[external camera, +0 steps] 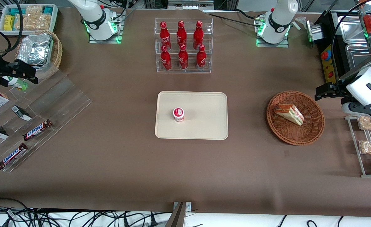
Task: Place sandwich from basket to tray
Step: 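Move the left gripper toward the sandwich in the wicker basket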
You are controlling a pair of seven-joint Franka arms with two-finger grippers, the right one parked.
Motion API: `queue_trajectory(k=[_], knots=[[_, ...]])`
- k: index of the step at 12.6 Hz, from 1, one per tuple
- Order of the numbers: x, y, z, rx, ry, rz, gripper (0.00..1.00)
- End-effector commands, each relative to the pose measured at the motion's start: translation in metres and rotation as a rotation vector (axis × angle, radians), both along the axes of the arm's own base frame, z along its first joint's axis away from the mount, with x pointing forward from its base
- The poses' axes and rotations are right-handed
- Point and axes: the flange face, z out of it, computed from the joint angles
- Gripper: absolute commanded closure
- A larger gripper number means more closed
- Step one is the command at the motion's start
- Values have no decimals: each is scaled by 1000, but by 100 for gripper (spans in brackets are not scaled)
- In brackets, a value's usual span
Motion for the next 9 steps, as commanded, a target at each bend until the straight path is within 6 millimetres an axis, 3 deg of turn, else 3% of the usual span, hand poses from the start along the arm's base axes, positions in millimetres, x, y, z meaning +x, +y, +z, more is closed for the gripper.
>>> queue_trajectory(k=[1,3,6,9], knots=[[-4,3,7,14,9,-10,0],[-3,11,4,18,14,11,0],[-2,26,-15,26,43,109,0],[-6,31,-52,79,63,288,0]])
